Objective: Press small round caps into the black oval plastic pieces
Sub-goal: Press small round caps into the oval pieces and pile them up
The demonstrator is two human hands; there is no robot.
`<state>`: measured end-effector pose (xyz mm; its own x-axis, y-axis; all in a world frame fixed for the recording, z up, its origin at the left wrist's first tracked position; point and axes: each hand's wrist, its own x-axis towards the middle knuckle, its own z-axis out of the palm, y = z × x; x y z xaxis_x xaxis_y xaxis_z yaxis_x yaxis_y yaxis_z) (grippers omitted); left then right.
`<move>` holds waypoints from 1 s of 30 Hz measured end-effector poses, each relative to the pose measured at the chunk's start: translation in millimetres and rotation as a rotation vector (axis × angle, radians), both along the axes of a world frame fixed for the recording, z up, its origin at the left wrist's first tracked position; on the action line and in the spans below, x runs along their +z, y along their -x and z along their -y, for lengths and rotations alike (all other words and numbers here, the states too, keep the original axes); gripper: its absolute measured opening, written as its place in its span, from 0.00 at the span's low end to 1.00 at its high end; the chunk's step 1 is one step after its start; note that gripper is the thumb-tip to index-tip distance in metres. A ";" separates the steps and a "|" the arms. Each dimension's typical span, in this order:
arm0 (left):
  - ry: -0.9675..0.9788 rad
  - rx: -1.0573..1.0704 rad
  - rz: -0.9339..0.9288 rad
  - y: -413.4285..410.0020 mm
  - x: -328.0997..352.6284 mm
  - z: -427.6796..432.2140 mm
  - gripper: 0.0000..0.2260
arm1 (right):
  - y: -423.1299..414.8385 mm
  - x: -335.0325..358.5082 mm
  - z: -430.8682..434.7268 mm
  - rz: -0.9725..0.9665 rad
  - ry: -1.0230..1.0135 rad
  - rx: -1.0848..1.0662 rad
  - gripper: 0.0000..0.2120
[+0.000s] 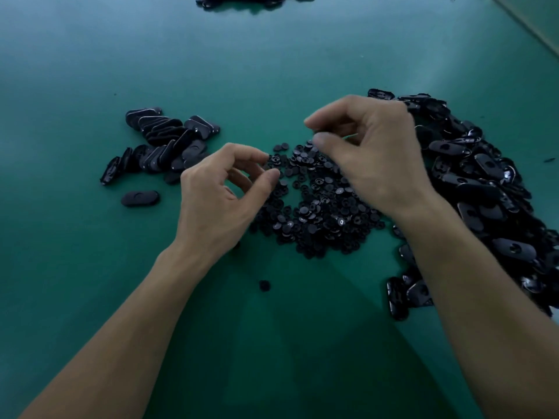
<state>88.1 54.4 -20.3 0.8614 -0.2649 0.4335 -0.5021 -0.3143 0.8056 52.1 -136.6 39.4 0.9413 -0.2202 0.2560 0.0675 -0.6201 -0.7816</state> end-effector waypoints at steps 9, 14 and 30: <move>0.153 -0.143 -0.147 3.4 3.8 0.9 0.12 | 4.9 -1.1 -31.3 -0.062 -0.260 0.101 0.16; 0.237 -0.140 -0.183 3.3 7.0 3.1 0.08 | 3.7 -4.9 -29.7 -0.052 -0.263 0.049 0.15; 0.338 -0.098 -0.242 -0.5 9.3 -0.2 0.04 | 3.0 -10.4 -26.2 -0.193 -0.266 0.150 0.08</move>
<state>88.7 54.6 -10.9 0.9267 -0.2286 0.2983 -0.3001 0.0279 0.9535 49.1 -110.5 29.0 0.9936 -0.1108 0.0224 -0.0225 -0.3880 -0.9214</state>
